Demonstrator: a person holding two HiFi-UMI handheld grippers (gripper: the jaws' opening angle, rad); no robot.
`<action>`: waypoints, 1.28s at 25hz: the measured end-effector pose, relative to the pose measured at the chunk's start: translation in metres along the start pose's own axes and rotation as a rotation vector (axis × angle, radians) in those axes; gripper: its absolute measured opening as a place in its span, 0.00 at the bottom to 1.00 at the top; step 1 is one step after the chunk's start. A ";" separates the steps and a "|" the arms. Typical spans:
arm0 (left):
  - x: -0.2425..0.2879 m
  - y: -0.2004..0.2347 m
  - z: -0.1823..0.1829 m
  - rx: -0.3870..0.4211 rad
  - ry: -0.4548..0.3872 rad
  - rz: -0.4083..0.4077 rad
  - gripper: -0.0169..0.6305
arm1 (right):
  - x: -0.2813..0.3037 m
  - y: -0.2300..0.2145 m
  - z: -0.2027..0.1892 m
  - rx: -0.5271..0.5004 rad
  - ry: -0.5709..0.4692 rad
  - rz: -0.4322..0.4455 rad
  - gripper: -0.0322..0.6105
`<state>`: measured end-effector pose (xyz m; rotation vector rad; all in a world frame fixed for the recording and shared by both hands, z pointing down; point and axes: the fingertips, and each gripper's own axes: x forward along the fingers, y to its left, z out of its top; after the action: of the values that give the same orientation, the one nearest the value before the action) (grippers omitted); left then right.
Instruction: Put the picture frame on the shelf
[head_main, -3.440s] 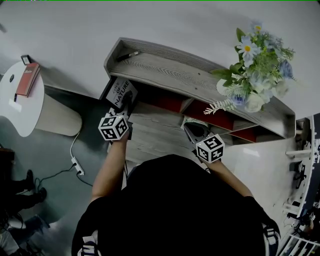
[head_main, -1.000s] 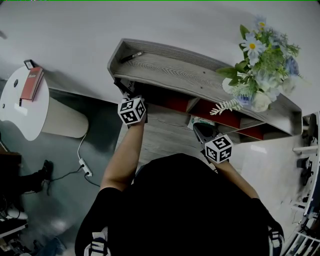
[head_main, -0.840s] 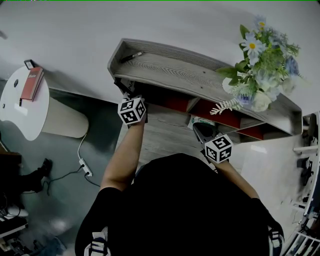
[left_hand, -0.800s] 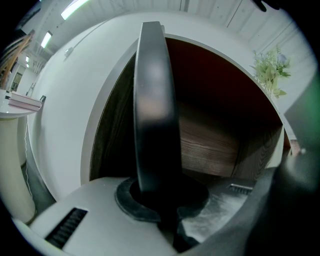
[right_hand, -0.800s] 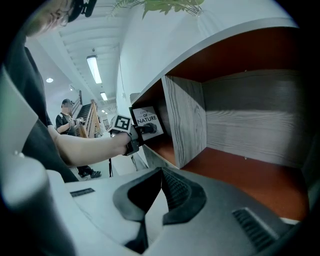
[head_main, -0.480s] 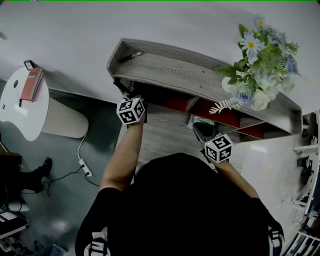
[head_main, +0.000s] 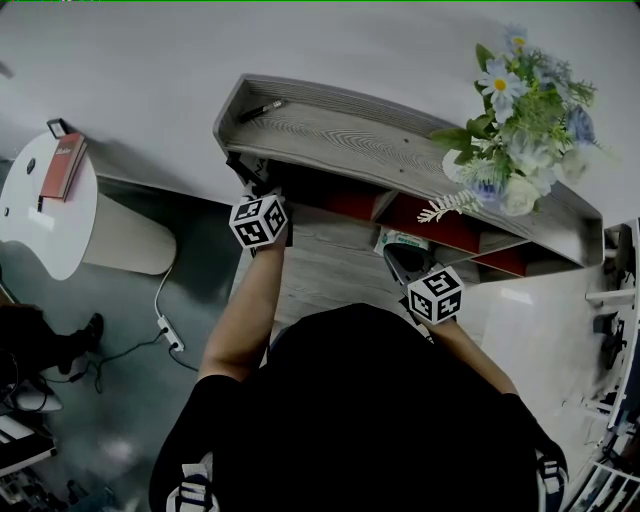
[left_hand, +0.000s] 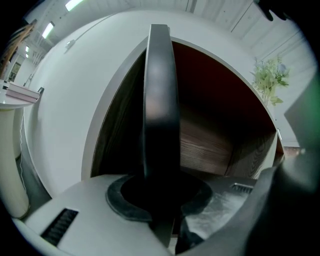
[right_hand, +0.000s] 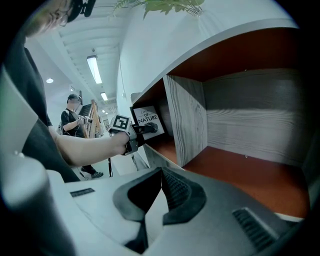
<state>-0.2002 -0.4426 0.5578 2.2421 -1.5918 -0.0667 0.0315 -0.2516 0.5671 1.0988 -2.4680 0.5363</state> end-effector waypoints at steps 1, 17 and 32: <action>-0.001 0.000 0.000 -0.001 0.003 -0.002 0.14 | 0.000 0.000 0.000 0.000 -0.001 0.001 0.07; -0.021 -0.001 -0.001 0.006 0.030 -0.008 0.20 | -0.009 0.011 0.000 -0.014 -0.025 0.003 0.07; -0.047 -0.004 -0.009 0.003 0.041 0.002 0.30 | -0.024 0.027 -0.004 -0.022 -0.043 0.011 0.07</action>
<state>-0.2106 -0.3954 0.5562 2.2296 -1.5737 -0.0180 0.0272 -0.2180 0.5538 1.0996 -2.5120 0.4932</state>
